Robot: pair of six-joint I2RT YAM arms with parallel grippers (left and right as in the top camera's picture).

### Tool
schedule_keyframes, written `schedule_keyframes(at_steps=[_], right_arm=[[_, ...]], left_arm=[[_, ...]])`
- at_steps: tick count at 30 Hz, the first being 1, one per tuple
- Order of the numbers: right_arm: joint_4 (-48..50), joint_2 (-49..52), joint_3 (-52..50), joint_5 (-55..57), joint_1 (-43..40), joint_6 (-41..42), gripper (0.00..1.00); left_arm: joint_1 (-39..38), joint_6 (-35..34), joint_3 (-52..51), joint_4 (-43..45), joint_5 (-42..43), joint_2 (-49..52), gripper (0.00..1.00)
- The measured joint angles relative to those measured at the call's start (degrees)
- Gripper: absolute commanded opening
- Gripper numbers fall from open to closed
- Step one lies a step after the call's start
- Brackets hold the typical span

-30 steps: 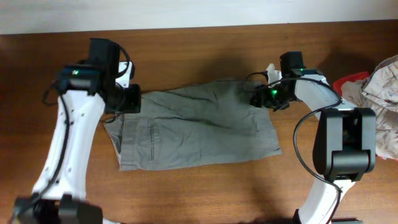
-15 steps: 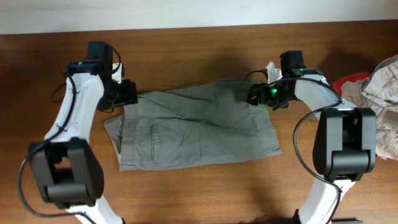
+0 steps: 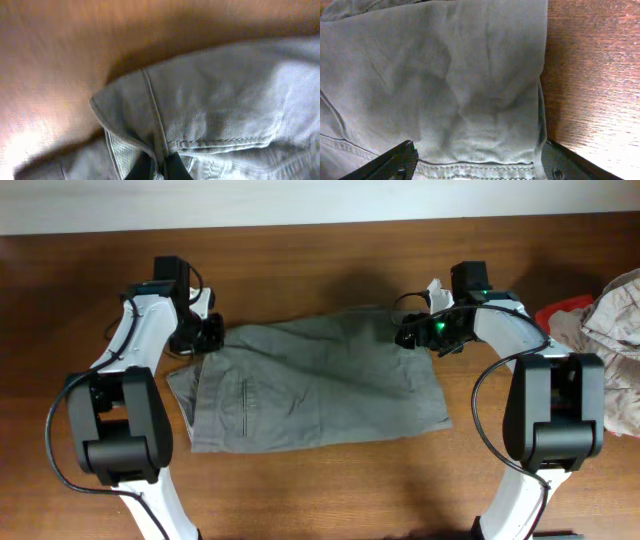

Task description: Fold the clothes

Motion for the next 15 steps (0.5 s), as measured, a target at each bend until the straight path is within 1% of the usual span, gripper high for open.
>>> schedule_keyframes(at_steps=[5, 11, 12, 13, 14, 15], right_arm=[[0.0, 0.0, 0.0, 0.0, -0.1, -0.1, 0.86], [-0.3, 0.0, 0.0, 0.0, -1.6, 0.1, 0.86], [-0.4, 0.0, 0.0, 0.0, -1.7, 0.2, 0.86], [-0.5, 0.0, 0.0, 0.0, -1.7, 0.2, 0.86], [-0.4, 0.0, 0.0, 0.0, -1.7, 0.3, 0.86], [-0.5, 0.0, 0.0, -0.1, -1.7, 0.3, 0.86]], left_arm=[[1.1, -1.3, 0.0, -11.4, 0.4, 0.0, 0.01], [4.6, -2.6, 0.0, -15.6, 2.5, -2.1, 0.00], [4.9, -2.7, 0.0, -15.6, 2.8, -3.0, 0.02], [5.3, -2.8, 0.0, -15.7, 3.1, -4.3, 0.08], [5.6, -2.9, 0.0, -15.8, 3.2, -5.9, 0.24], [5.8, -3.1, 0.0, -16.1, 3.2, -7.7, 0.37]])
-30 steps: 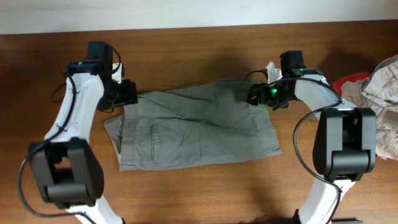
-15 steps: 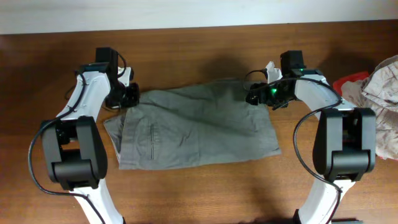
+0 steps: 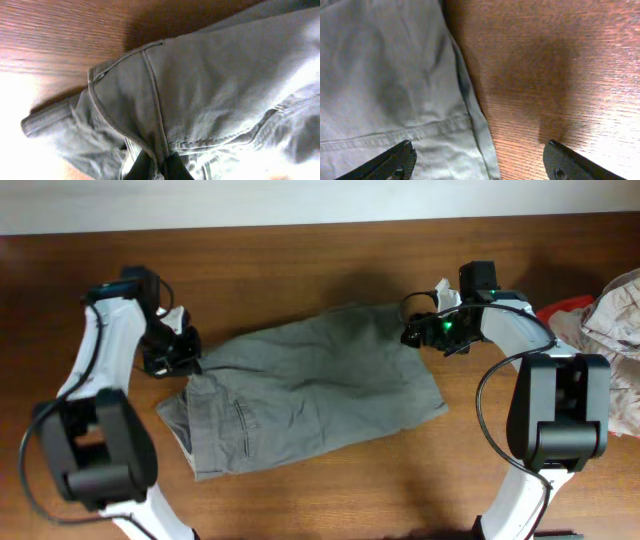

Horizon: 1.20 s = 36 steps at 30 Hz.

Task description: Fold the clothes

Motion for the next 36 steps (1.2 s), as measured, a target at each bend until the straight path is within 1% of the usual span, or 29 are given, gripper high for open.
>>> schedule_keyframes(at_steps=[1, 4, 6, 7, 10, 13, 17, 20, 23, 25, 30, 34, 35, 36], right_arm=[[-0.2, 0.0, 0.0, -0.3, 0.0, 0.0, 0.85], [-1.1, 0.0, 0.0, -2.1, 0.0, 0.0, 0.85], [-2.3, 0.0, 0.0, -3.7, 0.0, 0.0, 0.89], [-3.2, 0.0, 0.0, -4.2, 0.0, 0.2, 0.90], [-7.6, 0.0, 0.0, -5.1, 0.0, 1.5, 0.89], [-10.9, 0.0, 0.0, -5.6, 0.0, 2.0, 0.89], [-12.5, 0.0, 0.0, -6.0, 0.0, 1.8, 0.89], [-13.1, 0.0, 0.0, -6.4, 0.0, 1.7, 0.90], [-13.7, 0.0, 0.0, -6.4, 0.0, 1.7, 0.89], [-13.8, 0.0, 0.0, -6.4, 0.0, 1.7, 0.90], [-14.2, 0.0, 0.0, -6.3, 0.0, 1.6, 0.90], [-14.3, 0.0, 0.0, -6.3, 0.0, 1.5, 0.90], [-14.3, 0.0, 0.0, -6.1, 0.0, 1.5, 0.90], [-14.3, 0.0, 0.0, -5.9, 0.0, 1.5, 0.90]], left_arm=[[0.1, 0.0, 0.0, -0.3, -0.1, -1.3, 0.48], [0.1, -0.3, 0.0, -0.9, -0.6, -3.2, 0.49], [0.1, -0.3, 0.0, -0.8, -0.7, -3.1, 0.59], [0.1, -0.5, 0.0, -0.7, -0.8, -3.1, 0.62], [0.1, -0.5, 0.0, -1.0, -1.0, -3.1, 0.62], [0.1, -0.5, 0.0, -3.8, -1.1, -3.1, 0.61], [0.1, -0.9, 0.0, -7.0, -2.7, -3.1, 0.62], [0.5, -2.7, -0.5, -6.6, -4.2, -3.1, 0.65], [2.7, -4.2, -3.5, -4.9, -4.6, -3.1, 0.68], [4.7, -4.7, -6.9, -3.2, -4.1, -3.1, 0.69], [10.4, -4.6, -17.9, 3.8, -0.6, -3.1, 0.72], [11.4, -4.1, -22.8, 8.9, 1.1, -3.1, 0.72], [11.4, -4.0, -23.2, 10.0, 1.5, -3.1, 0.71], [11.3, -3.8, -23.7, 11.7, 2.3, -3.1, 0.68]])
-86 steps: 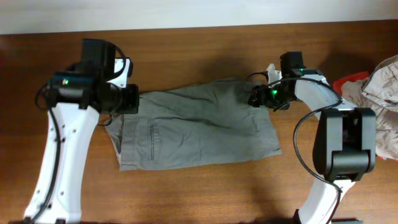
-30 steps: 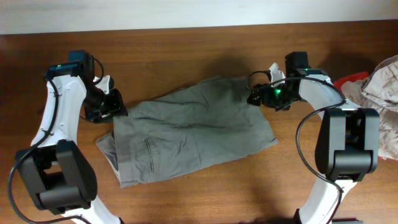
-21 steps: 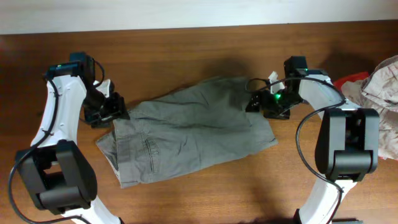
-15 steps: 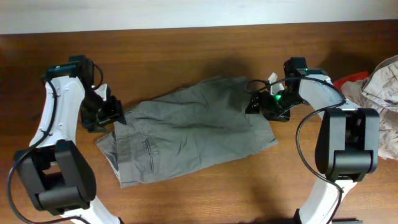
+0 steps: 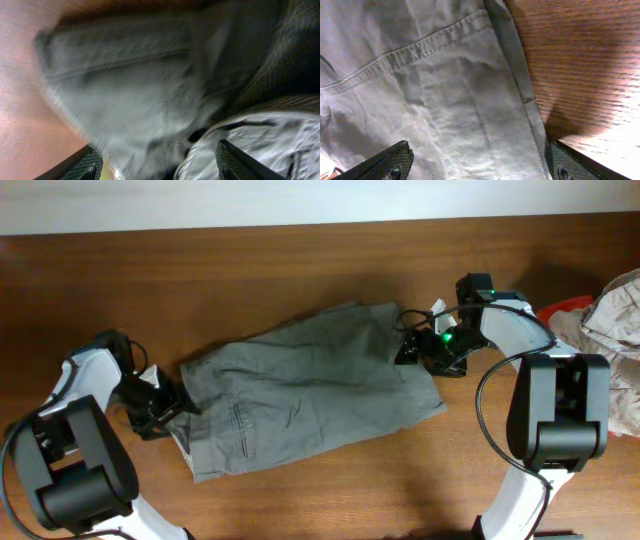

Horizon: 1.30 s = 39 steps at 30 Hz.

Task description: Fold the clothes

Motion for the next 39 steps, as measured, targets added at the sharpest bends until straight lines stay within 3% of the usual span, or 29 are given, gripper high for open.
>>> schedule_keyframes(at_steps=[2, 6, 12, 20, 22, 23, 24, 25, 32, 34, 35, 39], right_arm=[[0.0, 0.0, 0.0, 0.6, 0.0, 0.0, 0.90], [0.0, 0.0, 0.0, 1.8, 0.0, 0.0, 0.90], [0.9, 0.0, 0.0, 3.6, -0.3, 0.4, 0.87], [-1.4, -2.7, 2.0, 2.4, -4.3, 0.7, 0.86], [-1.9, -5.2, 2.6, 2.2, -4.9, 0.8, 0.87], [-2.1, -6.7, 2.8, 2.1, -5.0, 0.9, 0.87], [-2.3, -8.0, 3.0, 2.1, -5.1, 0.9, 0.87], [-2.8, -9.9, 3.2, 1.9, -5.0, 1.1, 0.87], [-5.8, -15.5, 3.6, 1.6, -5.0, 1.4, 0.87], [-6.5, -15.5, 3.6, 1.6, -5.0, 1.5, 0.87], [-7.3, -15.5, 3.6, 1.6, -5.0, 1.5, 0.87], [-8.5, -15.5, 3.6, 1.6, -5.0, 1.5, 0.87]], left_arm=[[-0.3, 0.2, -0.7, 2.3, 1.4, 0.0, 0.50], [-1.8, 0.6, -1.4, 6.7, 4.9, 0.0, 0.04], [-7.0, 1.1, -0.9, 19.3, 10.8, 0.0, 0.00], [-8.1, 1.7, 11.9, 22.6, 13.2, 0.0, 0.00], [-8.1, 2.2, 16.3, 22.8, 13.4, 0.0, 0.08], [-8.1, 2.5, 18.4, 22.8, 13.4, 0.0, 0.20], [-8.1, 2.4, 19.6, 22.7, 13.5, 0.0, 0.40], [-8.1, 2.8, 21.5, 22.1, 13.7, 0.0, 0.52], [-8.1, 3.3, 23.8, 12.2, 10.1, 0.0, 0.57], [-8.1, 3.3, 23.8, 10.5, 7.3, 0.0, 0.64], [-7.9, 3.3, 23.8, 9.4, 5.5, 0.0, 0.73], [-6.1, 3.0, 23.6, 8.4, 1.0, 0.0, 0.87]])
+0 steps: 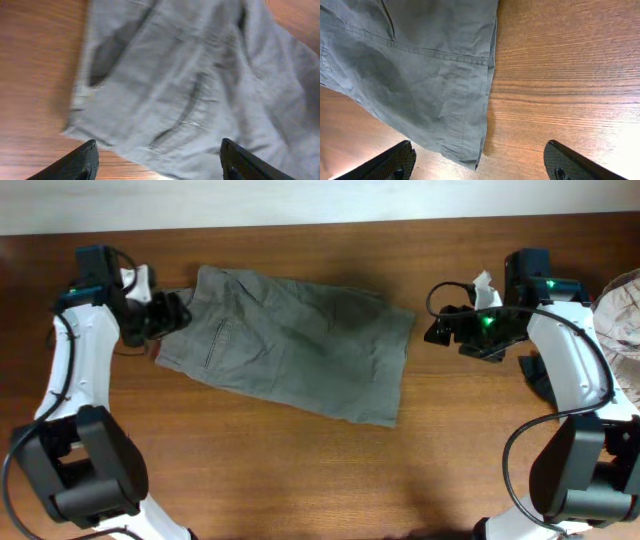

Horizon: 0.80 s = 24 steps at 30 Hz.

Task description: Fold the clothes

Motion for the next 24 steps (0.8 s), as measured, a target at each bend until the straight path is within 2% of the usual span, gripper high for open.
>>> schedule_keyframes(at_steps=[1, 3, 9, 13, 19, 21, 24], right_arm=[[-0.2, 0.0, 0.0, 0.0, 0.0, -0.1, 0.87], [-0.6, 0.0, 0.0, 0.0, 0.0, -0.4, 0.87], [-1.6, 0.0, 0.0, 0.0, 0.0, -1.3, 0.87], [-3.0, 0.0, 0.0, 0.0, 0.0, -1.5, 0.87], [-3.5, 0.0, 0.0, 0.0, 0.0, -1.5, 0.87], [-3.7, 0.0, 0.0, 0.0, 0.0, -1.5, 0.87], [-3.9, 0.0, 0.0, 0.0, 0.0, -1.5, 0.87]], left_arm=[[0.7, 0.0, -0.3, 0.3, -0.3, 0.0, 0.92], [2.8, -0.5, -1.6, 2.0, 0.2, 0.1, 0.95], [8.0, 0.5, -2.7, 6.8, 7.8, 7.6, 0.96], [7.6, 1.2, -3.3, 9.9, 12.8, 14.4, 0.97], [6.6, 1.4, -3.1, 14.4, 14.8, 15.3, 0.96], [5.6, 1.6, -3.1, 16.3, 15.4, 15.6, 0.89], [4.2, 1.8, -3.1, 18.8, 15.8, 16.3, 0.25]])
